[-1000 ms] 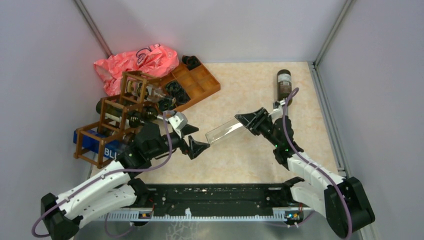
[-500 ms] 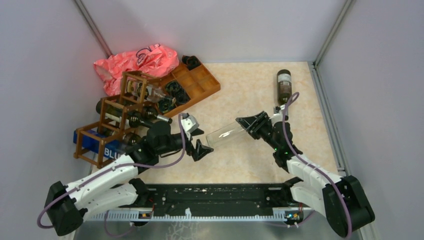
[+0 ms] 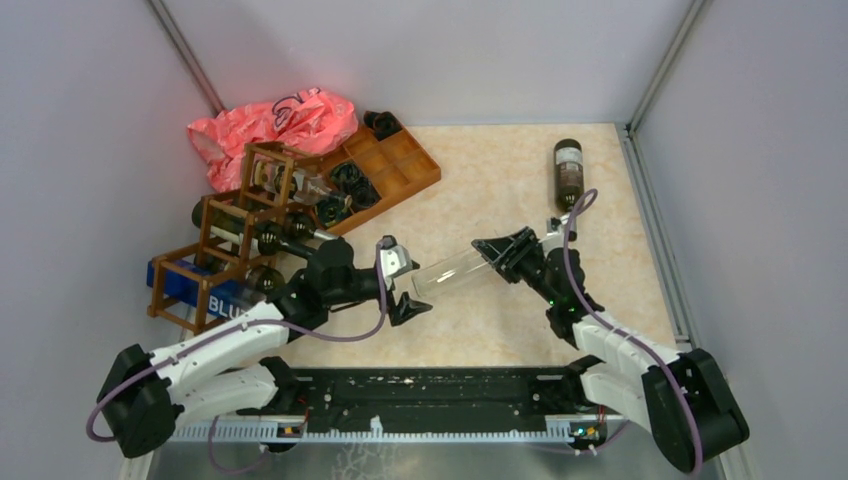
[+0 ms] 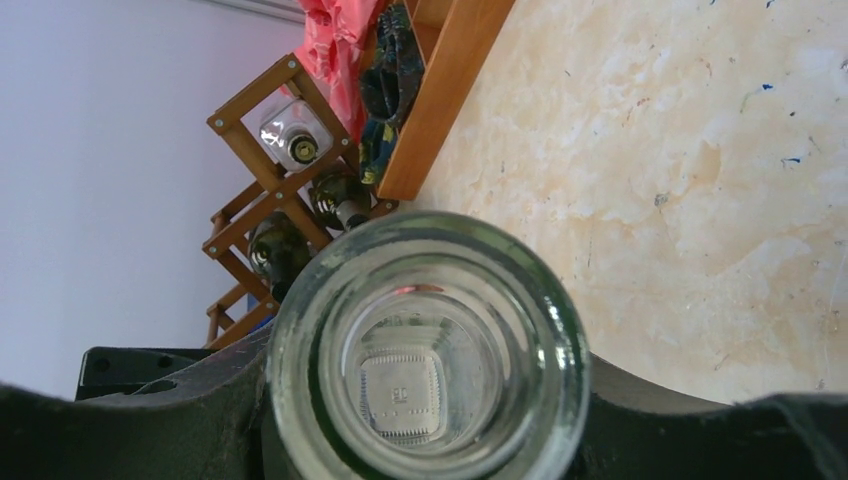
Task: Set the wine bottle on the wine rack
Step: Pick up the wine bottle from the center of the board.
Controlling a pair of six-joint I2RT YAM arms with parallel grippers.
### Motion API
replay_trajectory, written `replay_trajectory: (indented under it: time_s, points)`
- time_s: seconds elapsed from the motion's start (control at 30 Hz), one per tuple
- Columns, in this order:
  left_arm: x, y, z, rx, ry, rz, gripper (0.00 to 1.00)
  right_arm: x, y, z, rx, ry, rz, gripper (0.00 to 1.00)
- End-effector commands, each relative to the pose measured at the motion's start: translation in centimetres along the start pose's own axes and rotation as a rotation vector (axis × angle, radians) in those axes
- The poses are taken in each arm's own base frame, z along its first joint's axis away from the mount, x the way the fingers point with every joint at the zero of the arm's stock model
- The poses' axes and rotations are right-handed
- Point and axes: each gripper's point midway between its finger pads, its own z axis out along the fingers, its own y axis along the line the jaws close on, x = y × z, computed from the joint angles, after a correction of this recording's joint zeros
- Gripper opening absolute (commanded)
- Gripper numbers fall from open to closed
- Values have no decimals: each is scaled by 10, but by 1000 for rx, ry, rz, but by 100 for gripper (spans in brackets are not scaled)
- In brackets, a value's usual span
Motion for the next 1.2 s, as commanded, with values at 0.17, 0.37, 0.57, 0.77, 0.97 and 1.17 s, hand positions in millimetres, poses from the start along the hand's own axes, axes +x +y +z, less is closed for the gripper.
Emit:
replay_trajectory:
  time_s: [0.17,0.37,0.57,0.77,0.97,1.17]
  points:
    - [8,5,14,58,-3,153,99,-7,42,0,-165,-21,-1,0]
    - [15,21,36,36,66,115,99,-7,46,0,-183,-18,2,0]
    - [21,42,57,-17,170,41,99,-8,47,0,-191,-21,-6,0]
    - [42,40,73,34,231,19,97,-7,50,-1,-208,-15,1,0]
    - [49,40,73,60,314,7,16,-5,53,-3,-223,-8,-12,0]
    - [31,36,56,67,301,78,0,8,60,-7,-271,68,-124,37]
